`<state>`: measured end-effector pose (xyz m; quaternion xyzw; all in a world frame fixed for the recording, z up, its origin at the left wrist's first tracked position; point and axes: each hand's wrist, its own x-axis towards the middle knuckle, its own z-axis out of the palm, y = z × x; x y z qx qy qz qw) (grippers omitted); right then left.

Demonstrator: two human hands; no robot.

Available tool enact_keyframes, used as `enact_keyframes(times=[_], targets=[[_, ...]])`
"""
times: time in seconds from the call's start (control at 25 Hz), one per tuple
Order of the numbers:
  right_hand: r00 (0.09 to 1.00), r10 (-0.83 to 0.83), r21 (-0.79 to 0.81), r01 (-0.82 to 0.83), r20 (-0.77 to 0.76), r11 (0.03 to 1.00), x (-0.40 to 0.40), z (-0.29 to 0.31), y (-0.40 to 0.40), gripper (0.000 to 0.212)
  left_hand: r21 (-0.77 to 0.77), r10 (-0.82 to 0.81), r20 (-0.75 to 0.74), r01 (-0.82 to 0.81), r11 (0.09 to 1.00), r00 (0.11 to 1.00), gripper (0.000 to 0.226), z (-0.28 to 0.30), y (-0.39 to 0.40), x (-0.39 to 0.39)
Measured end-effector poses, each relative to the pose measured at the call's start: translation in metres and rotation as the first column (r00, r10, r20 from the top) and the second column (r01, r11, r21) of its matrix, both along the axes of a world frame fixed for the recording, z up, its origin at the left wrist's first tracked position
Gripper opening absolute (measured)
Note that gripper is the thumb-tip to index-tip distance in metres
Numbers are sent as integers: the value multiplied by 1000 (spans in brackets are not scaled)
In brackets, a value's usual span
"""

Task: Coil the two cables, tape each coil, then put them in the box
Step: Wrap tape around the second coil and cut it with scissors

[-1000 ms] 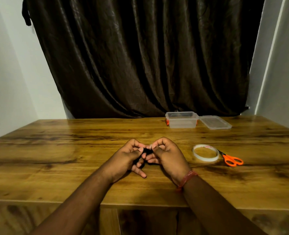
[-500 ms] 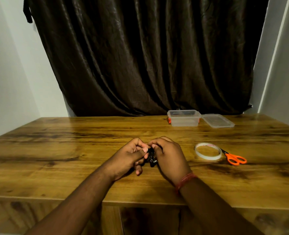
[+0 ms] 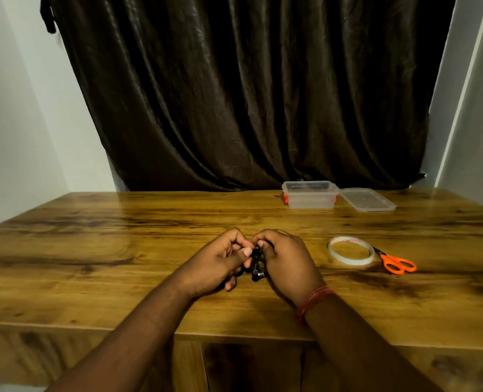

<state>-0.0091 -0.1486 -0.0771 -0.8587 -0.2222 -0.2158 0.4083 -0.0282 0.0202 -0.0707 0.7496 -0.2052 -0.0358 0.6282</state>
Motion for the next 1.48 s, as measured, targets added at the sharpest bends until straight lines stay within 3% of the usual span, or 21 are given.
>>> enact_keyframes(times=[0.2, 0.48, 0.68, 1.04, 1.16, 1.28, 1.48], targets=[[999, -26, 18, 26, -43, 999, -2, 2, -1, 22, 20, -10, 6, 10, 1000, 1000, 2, 0, -1, -1], [999, -11, -160, 20, 53, 987, -3, 3, 0, 20, 65, 67, 42, -70, 995, 997, 6, 0, -2, 0], [997, 19, -195, -5, 69, 981, -5, 2, -1, 18, 74, 109, 84, -115, 991, 990, 5, -2, -3, 1], [996, 74, -124, -67, 52, 990, -7, 1, 1, 25, 72, 204, 118, -213, 974, 972, 9, 0, -4, 1], [993, 120, -87, -121, -11, 989, -6, -1, 1, 34, 15, 204, 92, -206, 978, 975, 12, 0, -2, 3], [985, 156, -22, -159, -75, 987, -6, -1, 1, 30, -39, 169, 68, -167, 985, 983, 4, 1, -2, 3], [986, 159, 24, -158, -59, 987, -3, 0, 0, 27, -91, 149, 45, -145, 985, 988, 10, 2, -4, 2]])
